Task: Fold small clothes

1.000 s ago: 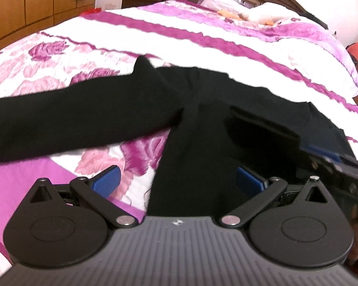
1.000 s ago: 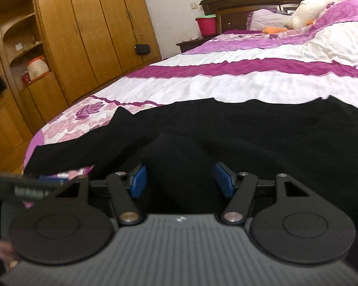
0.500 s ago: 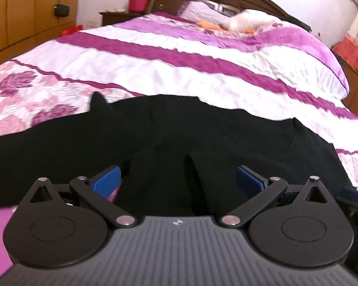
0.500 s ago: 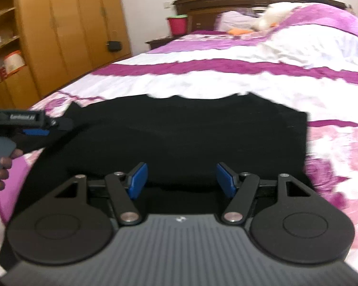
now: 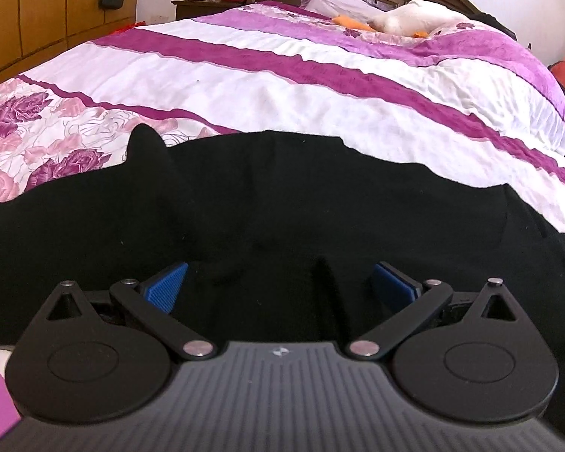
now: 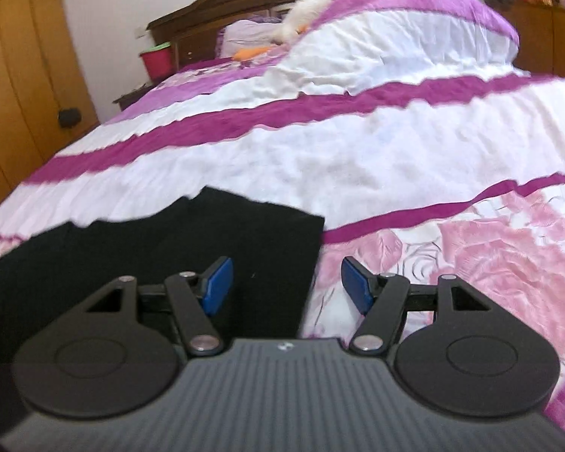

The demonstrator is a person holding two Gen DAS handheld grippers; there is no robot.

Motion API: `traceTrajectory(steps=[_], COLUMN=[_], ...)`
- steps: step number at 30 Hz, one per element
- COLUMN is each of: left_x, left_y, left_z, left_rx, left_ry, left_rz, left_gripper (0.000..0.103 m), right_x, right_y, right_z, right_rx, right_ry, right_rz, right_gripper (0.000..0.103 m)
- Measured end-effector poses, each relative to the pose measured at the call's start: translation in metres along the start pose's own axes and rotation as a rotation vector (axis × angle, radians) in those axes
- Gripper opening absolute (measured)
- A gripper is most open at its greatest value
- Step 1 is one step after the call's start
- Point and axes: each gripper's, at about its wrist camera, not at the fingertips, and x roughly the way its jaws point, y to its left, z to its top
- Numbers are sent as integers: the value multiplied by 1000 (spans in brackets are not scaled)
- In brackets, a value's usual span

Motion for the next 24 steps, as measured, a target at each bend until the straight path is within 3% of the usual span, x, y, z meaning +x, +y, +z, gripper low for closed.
traceTrajectory(steps=[4,8,10,13,15,17,20,22,23,24], left_x=[-17,-39,-38,-23,-10,4,10,11,13,15], left_y=[-7,-21,-28,-35,-36,-30,-22,-23,-25,-28], left_z=[-6,-15,-16,-16,-16,-15,-15,-14,-13,-12], left_rx=[54,158,196,213,195,130,43,18,21,28], left_ry=[-59,-152,-158,-128,-96,-46,-42,-37,-33,-24], left_rz=[-17,-7,-32,-59,-61,-86,-170,-210,-214,-215], left_gripper=[103,103,102,84,74,73,73,60,43,24], right_x=[18,24,25,25,26,30,37,41,43,43], right_y=[-6,-2,1,2,2,1,-1,0,1,1], right_z=[6,4,2,3,4,6,11,12,12,12], right_rx=[59,45,27,22,19,19,17,11,7,4], right_ry=[24,28,28,26,26,30,46,54,62,66], right_rz=[27,38,41,59,66,71,92,98,109,124], right_gripper=[66,68,68,68,68,67,65,44,35,17])
